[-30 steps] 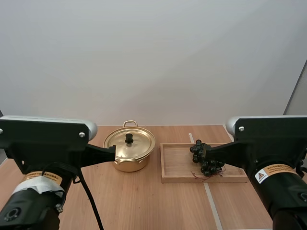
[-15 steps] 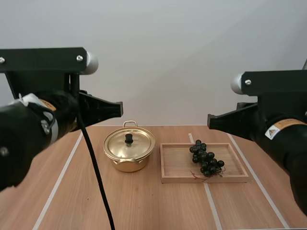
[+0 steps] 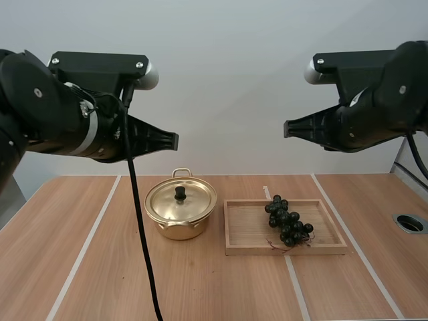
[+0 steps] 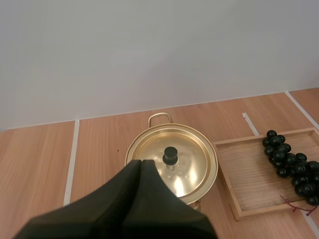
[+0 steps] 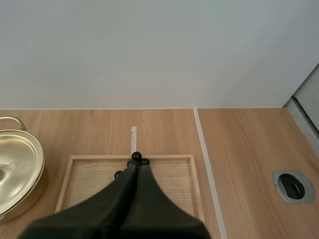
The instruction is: Open the pot, put the grape inside, and close it
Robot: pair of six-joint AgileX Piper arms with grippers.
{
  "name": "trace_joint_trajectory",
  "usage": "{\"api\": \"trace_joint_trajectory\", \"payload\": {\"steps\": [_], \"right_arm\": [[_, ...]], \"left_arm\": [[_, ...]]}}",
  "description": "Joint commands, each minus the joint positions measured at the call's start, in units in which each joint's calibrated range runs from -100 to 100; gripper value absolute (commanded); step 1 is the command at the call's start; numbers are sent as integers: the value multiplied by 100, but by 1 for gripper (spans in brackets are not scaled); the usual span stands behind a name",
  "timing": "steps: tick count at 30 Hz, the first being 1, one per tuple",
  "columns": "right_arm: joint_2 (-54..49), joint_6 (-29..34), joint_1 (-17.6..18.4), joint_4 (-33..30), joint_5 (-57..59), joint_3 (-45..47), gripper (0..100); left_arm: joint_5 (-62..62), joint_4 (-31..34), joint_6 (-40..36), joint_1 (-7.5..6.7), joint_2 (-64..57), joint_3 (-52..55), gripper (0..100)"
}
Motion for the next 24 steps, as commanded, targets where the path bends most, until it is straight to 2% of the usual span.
{"api": "trace_joint_trajectory", "payload": {"steps": [1, 6, 11, 17, 20, 24], "right_arm": [[250, 21, 14, -74, 103, -112, 0], [372, 21, 14, 28, -8, -112, 0], [358, 21, 14, 42, -660, -112, 0], [369, -272, 14, 66, -937, -112, 0], [369, -583, 14, 99, -1124, -112, 0], [369, -800, 14, 144, -1180, -112, 0]], "left_arm": [[-28, -73, 20, 4, 51, -50, 0], [-115, -39, 43, 4, 50, -50, 0], [-655, -62, 917, 4, 50, -50, 0], [-873, -1040, 2335, 4, 237, -50, 0], [-873, -1391, 2635, 4, 539, -50, 0], [-880, -1475, 2701, 4, 1139, -50, 0]]}}
